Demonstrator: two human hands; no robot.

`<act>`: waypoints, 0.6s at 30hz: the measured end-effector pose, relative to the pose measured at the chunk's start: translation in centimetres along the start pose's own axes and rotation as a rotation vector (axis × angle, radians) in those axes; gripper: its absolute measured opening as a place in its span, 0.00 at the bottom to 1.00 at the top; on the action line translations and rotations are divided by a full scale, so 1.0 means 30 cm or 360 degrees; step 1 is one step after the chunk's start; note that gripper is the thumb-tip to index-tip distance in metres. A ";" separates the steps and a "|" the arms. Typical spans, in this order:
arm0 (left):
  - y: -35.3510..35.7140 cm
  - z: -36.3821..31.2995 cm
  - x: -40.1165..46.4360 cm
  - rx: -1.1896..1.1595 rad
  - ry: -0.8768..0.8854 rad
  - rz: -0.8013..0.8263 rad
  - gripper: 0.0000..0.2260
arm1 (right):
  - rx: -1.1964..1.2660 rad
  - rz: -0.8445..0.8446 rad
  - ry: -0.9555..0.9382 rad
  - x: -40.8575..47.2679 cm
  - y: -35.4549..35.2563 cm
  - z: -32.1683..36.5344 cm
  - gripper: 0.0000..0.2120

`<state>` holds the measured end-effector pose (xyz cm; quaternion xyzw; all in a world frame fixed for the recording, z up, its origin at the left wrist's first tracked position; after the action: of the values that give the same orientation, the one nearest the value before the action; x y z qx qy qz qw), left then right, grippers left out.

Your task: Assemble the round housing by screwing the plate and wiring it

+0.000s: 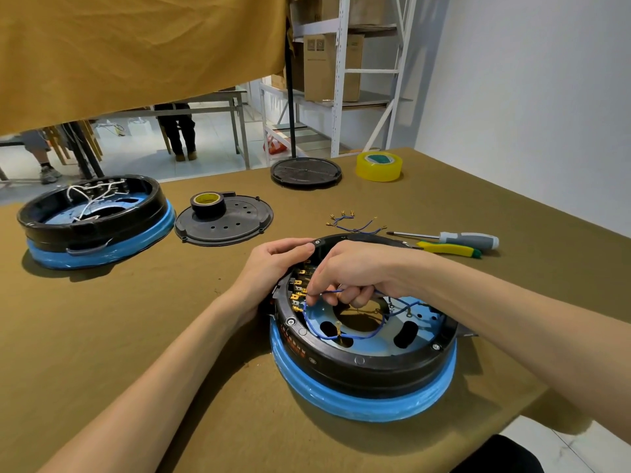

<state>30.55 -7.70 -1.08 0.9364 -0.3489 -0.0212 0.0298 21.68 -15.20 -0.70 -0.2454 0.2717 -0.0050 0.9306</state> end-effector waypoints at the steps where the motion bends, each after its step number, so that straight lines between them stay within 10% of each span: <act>1: 0.001 0.001 0.000 -0.0001 -0.0002 -0.0001 0.07 | 0.0004 0.0002 -0.0003 0.001 0.001 -0.001 0.07; 18: -0.003 -0.008 0.003 0.0064 0.0044 -0.0045 0.06 | 0.0072 0.0051 -0.0034 -0.001 0.009 0.001 0.08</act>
<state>30.69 -7.68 -0.85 0.9419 -0.3356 -0.0016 0.0153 21.62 -14.94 -0.79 -0.2198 0.2656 0.0065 0.9387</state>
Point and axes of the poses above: each hand's wrist, its own x-axis towards the middle knuckle, its own y-axis out of the palm, z = x × y, the point moved 10 cm from there along x, towards the middle knuckle, and after that the axes turned 5 degrees about -z, right-handed, at the moved point
